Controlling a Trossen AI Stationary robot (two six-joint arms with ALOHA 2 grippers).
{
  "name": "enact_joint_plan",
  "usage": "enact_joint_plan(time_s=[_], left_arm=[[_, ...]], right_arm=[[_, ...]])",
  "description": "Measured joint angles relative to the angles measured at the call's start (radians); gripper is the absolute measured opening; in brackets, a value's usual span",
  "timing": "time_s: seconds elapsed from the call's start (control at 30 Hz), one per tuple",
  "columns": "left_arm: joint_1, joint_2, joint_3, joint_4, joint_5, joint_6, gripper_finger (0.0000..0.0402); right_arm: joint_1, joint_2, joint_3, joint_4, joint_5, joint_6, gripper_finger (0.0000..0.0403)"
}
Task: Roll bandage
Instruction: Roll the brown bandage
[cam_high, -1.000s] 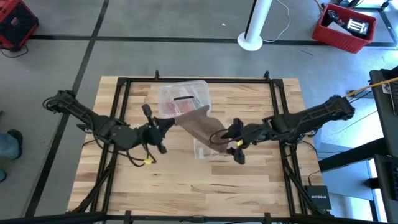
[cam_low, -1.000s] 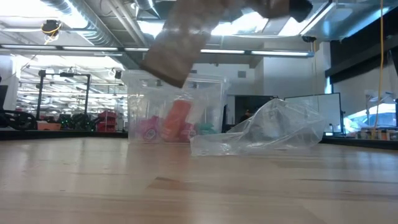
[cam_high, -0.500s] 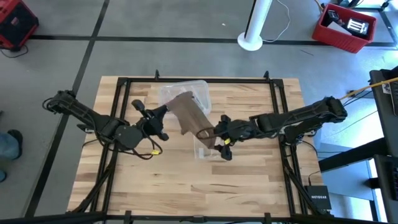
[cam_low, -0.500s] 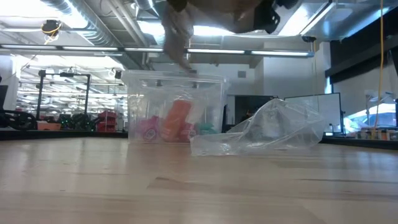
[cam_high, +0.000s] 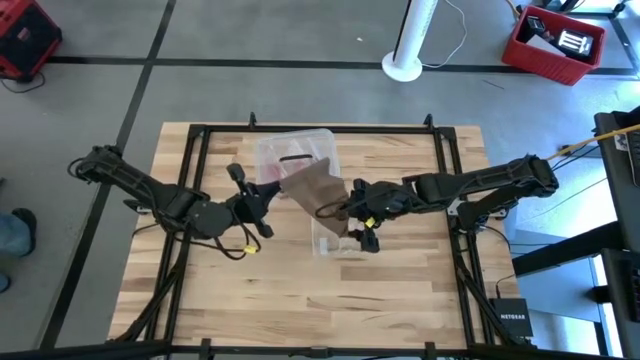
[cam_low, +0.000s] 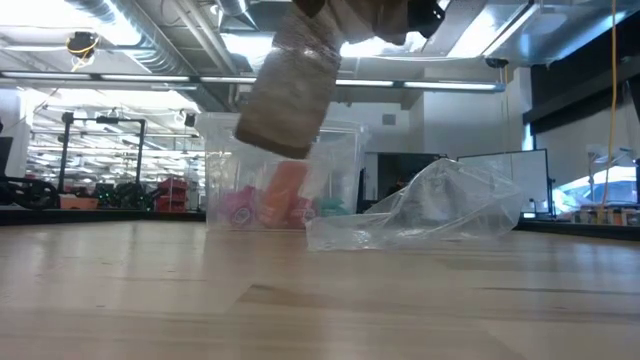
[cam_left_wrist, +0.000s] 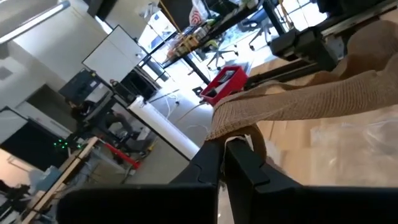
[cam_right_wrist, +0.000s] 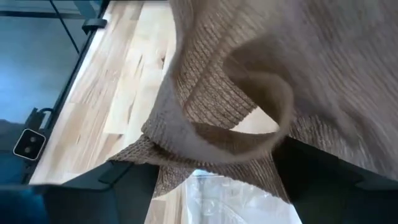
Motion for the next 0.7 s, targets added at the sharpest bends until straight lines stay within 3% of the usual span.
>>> enact_joint_plan(time_s=[0.1,0.3,0.37,0.47,0.53,0.63,0.7], left_arm=[[-0.001,0.0,0.0,0.0,-0.005,-0.008,0.0],[0.0,0.0,0.0,0.0,-0.001,-0.014,0.0],[-0.001,0.0,0.0,0.009,0.001,-0.015,0.0],[0.0,0.0,0.0,0.01,0.007,-0.034,0.0],[0.0,0.0,0.0,0.01,0.006,-0.047,0.0],[0.0,0.0,0.0,0.01,0.006,-0.055,0.0],[0.0,0.0,0.0,0.01,0.006,-0.055,0.0]], right_arm=[[0.0,-0.003,0.004,-0.053,-0.014,0.005,0.0308],[0.001,-0.007,0.125,-0.496,-0.104,0.048,0.0308],[0.001,-0.007,0.169,-0.565,-0.093,0.048,0.0308],[0.001,-0.019,0.218,-0.52,-0.027,0.03,0.0308],[0.001,-0.033,0.226,-0.35,0.04,0.003,0.0308],[0.002,-0.035,0.221,-0.161,0.055,-0.056,0.0308],[0.0,-0.034,0.22,-0.153,0.055,-0.09,0.0308]])
